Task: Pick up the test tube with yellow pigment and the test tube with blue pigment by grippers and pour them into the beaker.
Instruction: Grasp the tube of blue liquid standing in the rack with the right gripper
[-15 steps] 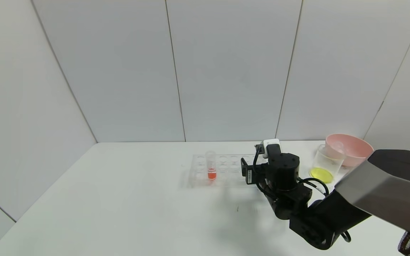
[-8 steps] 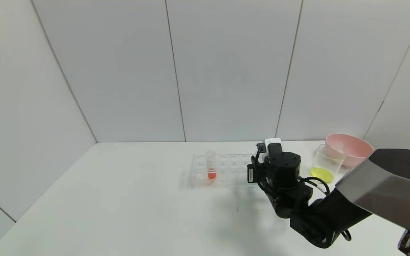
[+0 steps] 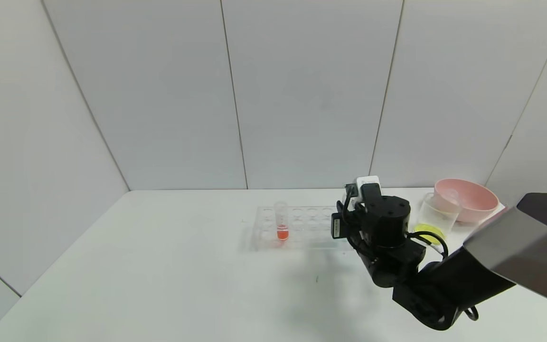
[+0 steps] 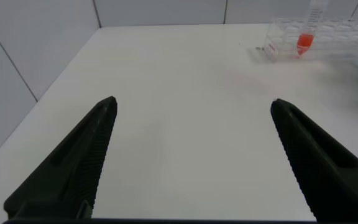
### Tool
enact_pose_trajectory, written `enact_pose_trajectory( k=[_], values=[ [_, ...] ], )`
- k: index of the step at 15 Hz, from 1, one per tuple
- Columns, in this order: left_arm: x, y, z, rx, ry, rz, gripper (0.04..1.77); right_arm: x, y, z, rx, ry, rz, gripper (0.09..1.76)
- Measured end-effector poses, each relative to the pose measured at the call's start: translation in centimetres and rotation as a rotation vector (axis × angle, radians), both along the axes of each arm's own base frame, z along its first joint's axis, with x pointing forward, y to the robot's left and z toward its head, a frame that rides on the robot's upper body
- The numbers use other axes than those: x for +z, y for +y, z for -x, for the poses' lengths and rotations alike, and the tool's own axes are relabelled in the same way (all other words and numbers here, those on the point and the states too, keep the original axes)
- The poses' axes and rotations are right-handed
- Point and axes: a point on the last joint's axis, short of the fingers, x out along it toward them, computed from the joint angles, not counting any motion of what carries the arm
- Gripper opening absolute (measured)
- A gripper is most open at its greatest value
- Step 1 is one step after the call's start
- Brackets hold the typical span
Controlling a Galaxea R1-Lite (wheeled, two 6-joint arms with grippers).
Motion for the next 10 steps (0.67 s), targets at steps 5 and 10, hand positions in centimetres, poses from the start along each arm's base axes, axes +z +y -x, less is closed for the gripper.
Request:
enact_pose_trajectory(
  k=[5, 10],
  values=[
    [0.0, 0.0, 0.0, 0.001, 0.0, 0.0, 1.76, 3.1, -0.3, 0.8, 0.009, -0.067, -0.007, 0.49],
    [0.0, 0.0, 0.0, 0.0, 0.0, 0.0, 1.76, 4.0, -0.5, 1.1, 0.01, -0.084, -0.019, 0.49]
  ],
)
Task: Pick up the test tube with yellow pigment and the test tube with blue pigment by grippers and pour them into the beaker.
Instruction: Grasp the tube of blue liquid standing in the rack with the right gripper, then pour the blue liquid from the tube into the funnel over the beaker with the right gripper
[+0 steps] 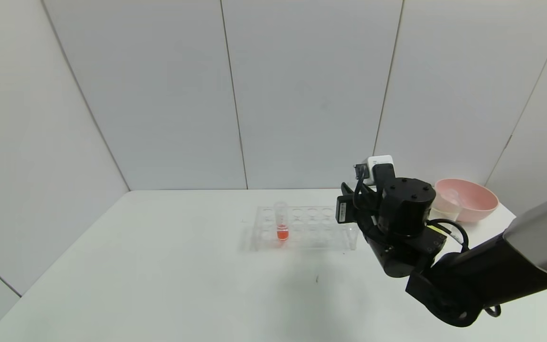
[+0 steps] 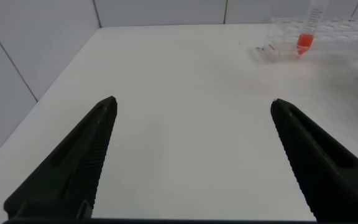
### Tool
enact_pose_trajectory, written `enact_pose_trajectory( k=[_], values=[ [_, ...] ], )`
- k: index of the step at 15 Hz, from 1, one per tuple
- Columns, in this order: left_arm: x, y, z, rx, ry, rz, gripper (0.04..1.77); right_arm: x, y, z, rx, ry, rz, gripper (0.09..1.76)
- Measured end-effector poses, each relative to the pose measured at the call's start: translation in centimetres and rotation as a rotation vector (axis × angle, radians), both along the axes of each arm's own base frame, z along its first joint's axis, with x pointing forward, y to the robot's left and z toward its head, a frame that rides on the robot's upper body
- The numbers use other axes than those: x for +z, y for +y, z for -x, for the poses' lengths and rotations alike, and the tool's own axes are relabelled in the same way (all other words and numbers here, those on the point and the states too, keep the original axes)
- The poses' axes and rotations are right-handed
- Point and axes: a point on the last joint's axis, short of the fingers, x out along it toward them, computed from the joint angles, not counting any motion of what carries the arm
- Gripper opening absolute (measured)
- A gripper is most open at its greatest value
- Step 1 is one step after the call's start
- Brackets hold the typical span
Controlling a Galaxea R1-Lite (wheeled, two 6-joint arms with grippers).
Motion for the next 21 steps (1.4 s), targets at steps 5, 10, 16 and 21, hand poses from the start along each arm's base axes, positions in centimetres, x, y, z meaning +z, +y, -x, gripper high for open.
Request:
enact_pose_trajectory(
  k=[5, 10, 16, 21],
  values=[
    [0.0, 0.0, 0.0, 0.0, 0.0, 0.0, 1.76, 0.2, -0.4, 0.1, 0.016, 0.004, 0.014, 0.49],
    [0.0, 0.0, 0.0, 0.0, 0.0, 0.0, 1.76, 1.7, -5.8, 1.4, 0.361, 0.078, 0.036, 0.49],
    [0.0, 0.0, 0.0, 0.0, 0.0, 0.0, 1.76, 4.4, -20.4, 4.3, 0.626, 0.154, -0.007, 0.49],
    [0.0, 0.0, 0.0, 0.0, 0.0, 0.0, 1.76, 5.5, -31.8, 5.3, 0.537, 0.054, 0.105, 0.49]
  ],
)
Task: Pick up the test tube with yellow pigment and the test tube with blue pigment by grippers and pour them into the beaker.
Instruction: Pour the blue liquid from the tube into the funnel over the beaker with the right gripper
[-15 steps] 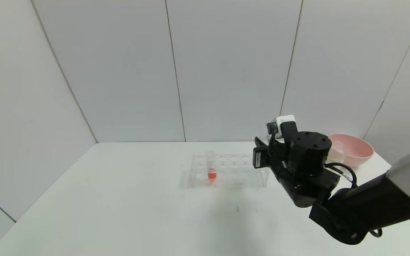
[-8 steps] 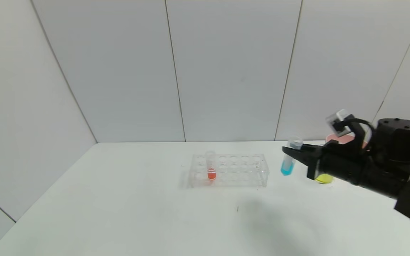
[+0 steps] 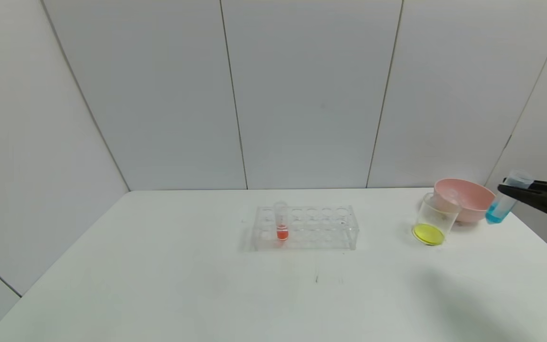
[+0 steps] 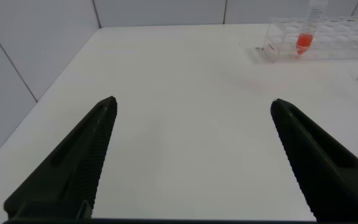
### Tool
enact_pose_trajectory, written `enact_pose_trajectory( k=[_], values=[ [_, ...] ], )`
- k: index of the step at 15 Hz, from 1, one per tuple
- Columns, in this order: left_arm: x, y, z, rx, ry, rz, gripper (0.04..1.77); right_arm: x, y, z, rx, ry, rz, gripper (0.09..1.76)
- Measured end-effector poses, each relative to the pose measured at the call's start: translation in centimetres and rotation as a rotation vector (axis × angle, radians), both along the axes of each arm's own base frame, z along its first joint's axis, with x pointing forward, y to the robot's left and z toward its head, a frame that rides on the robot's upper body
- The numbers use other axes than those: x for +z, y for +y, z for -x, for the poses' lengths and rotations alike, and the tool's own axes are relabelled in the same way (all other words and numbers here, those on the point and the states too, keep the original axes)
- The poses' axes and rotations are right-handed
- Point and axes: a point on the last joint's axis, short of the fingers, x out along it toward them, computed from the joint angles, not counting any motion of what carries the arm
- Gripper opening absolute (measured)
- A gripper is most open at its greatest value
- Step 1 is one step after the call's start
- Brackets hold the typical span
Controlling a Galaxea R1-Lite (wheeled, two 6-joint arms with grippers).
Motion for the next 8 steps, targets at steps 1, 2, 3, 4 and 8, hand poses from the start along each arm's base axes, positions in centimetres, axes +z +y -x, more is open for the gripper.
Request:
enact_pose_trajectory(
  k=[1, 2, 3, 4, 8],
  values=[
    [0.0, 0.0, 0.0, 0.0, 0.0, 0.0, 1.76, 0.0, -1.6, -0.5, -0.027, -0.016, 0.016, 0.49],
    [0.0, 0.0, 0.0, 0.0, 0.0, 0.0, 1.76, 0.0, -3.0, -1.1, -0.051, -0.023, 0.026, 0.49],
    [0.0, 0.0, 0.0, 0.0, 0.0, 0.0, 1.76, 0.1, -4.2, -1.7, -0.068, -0.02, 0.031, 0.49],
    [0.0, 0.0, 0.0, 0.0, 0.0, 0.0, 1.76, 0.1, -5.0, -2.3, -0.078, 0.001, 0.026, 0.49],
    [0.0, 0.0, 0.0, 0.0, 0.0, 0.0, 1.76, 0.3, -6.9, -4.2, -0.068, 0.141, 0.027, 0.49]
  ],
)
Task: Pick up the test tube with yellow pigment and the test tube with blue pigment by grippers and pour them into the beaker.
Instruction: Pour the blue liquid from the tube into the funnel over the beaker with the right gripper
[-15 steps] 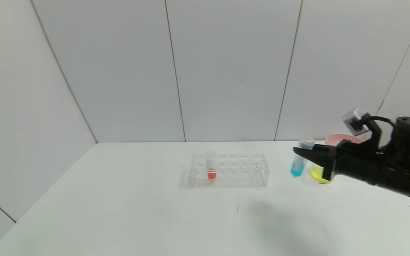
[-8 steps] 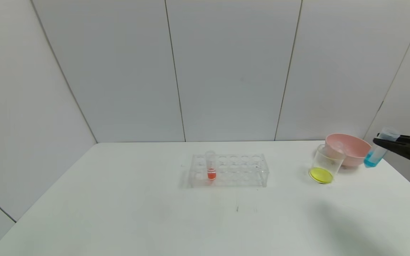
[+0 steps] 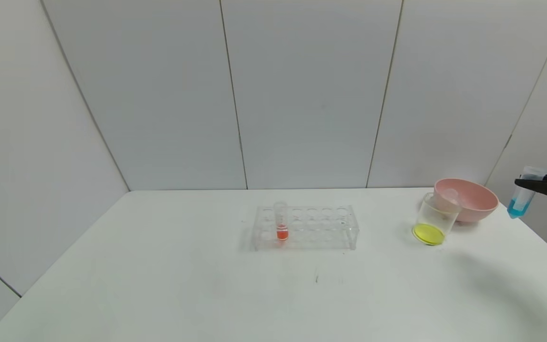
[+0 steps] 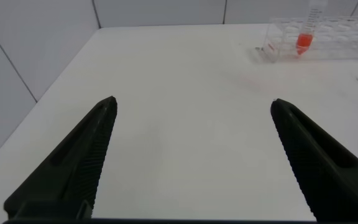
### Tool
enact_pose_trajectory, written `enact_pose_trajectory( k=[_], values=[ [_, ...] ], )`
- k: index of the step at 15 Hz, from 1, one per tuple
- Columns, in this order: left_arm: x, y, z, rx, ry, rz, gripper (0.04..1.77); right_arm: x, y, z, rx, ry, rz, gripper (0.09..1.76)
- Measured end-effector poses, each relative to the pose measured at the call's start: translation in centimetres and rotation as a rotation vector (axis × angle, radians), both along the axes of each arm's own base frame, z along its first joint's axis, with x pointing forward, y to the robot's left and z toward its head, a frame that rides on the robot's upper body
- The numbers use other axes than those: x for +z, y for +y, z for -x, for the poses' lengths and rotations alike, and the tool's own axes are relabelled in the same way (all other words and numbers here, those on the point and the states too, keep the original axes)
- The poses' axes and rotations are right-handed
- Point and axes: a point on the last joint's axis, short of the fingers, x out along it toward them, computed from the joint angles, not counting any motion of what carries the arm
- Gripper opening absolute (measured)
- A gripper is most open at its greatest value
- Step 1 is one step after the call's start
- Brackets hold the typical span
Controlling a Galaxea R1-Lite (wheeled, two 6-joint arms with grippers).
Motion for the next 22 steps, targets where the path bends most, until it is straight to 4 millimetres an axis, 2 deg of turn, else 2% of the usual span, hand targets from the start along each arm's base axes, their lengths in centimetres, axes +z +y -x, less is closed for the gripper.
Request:
enact_pose_trajectory(
  k=[5, 10, 18, 22],
  values=[
    [0.0, 0.0, 0.0, 0.0, 0.0, 0.0, 1.76, 0.7, 0.8, -1.4, 0.09, 0.156, 0.167, 0.49],
    [0.0, 0.0, 0.0, 0.0, 0.0, 0.0, 1.76, 2.1, 3.4, -4.6, 0.101, 0.185, 0.43, 0.49],
    [0.0, 0.0, 0.0, 0.0, 0.0, 0.0, 1.76, 4.6, 7.3, -6.4, 0.118, 0.299, 0.641, 0.49],
    [0.0, 0.0, 0.0, 0.0, 0.0, 0.0, 1.76, 4.7, 9.3, -7.5, 0.086, 0.328, 0.764, 0.49]
  ],
)
